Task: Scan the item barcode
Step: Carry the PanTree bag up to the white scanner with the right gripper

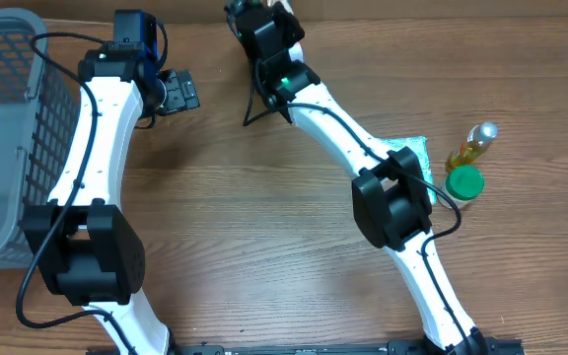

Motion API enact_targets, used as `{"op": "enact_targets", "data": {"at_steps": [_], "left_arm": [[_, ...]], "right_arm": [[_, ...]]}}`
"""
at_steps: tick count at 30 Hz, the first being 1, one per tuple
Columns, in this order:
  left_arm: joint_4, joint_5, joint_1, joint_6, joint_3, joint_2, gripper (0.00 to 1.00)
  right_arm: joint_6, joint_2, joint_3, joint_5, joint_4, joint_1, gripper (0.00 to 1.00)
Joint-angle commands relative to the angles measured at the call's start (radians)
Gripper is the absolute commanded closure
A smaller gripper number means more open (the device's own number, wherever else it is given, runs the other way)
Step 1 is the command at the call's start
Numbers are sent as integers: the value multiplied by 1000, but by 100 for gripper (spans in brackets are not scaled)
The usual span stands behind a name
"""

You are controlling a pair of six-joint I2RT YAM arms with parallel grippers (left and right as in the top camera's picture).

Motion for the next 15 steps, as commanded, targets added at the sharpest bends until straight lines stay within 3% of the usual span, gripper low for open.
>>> {"op": "enact_targets", "data": {"at_steps": [1,15], "left_arm": [[0,-13,-2,-5,13,-5,0],[0,-13,-2,-5,13,-5,0]], "right_arm": [[57,2,14,-53,17,-6,88],[353,2,14,-202,-51,-7,83]]}}
